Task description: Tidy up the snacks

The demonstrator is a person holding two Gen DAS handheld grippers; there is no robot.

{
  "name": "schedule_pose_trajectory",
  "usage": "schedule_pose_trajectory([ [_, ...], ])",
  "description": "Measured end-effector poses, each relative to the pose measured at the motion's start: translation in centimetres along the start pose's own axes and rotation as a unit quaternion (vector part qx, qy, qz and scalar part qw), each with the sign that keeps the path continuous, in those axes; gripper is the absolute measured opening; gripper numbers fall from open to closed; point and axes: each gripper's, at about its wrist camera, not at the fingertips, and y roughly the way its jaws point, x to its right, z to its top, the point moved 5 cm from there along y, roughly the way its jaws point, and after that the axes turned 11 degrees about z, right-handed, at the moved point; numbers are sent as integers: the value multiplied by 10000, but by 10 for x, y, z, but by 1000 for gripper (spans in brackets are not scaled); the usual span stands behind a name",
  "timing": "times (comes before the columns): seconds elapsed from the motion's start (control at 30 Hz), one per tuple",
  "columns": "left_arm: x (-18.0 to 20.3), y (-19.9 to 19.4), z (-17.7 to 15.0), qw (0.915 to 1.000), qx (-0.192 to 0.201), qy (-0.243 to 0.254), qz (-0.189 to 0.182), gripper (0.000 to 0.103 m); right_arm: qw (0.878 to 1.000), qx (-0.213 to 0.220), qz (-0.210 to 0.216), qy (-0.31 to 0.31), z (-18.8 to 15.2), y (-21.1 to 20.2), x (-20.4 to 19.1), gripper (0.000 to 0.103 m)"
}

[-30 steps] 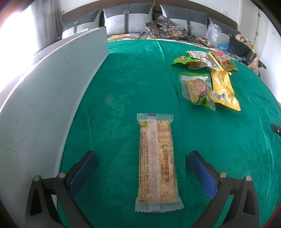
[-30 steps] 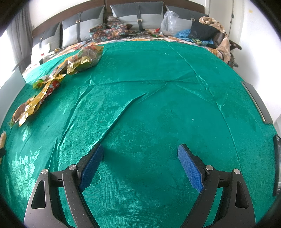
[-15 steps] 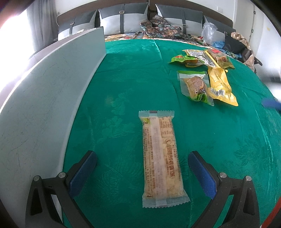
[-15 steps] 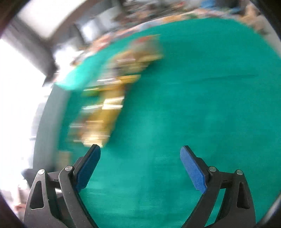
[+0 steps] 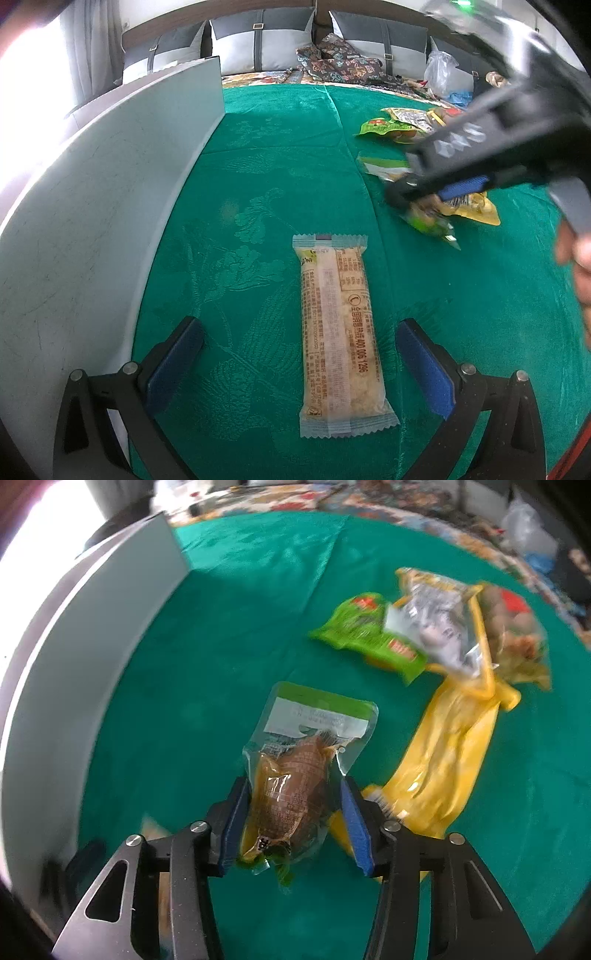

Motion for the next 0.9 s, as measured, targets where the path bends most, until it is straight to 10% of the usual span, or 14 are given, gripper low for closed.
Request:
schedule_pose_trajectory([
  [0.33,0,1,0,10000,-17,41,47,103,9917,933,886,4,-41,-93,20,46],
  [0.67,0,1,0,10000,-17,49,57,103,9969,785,-39,102,-137,-101,133,51],
  [0.9,0,3,2,9992,-349,192,-22,103,9766,1136,1231,1345,-153,-115,178,66],
])
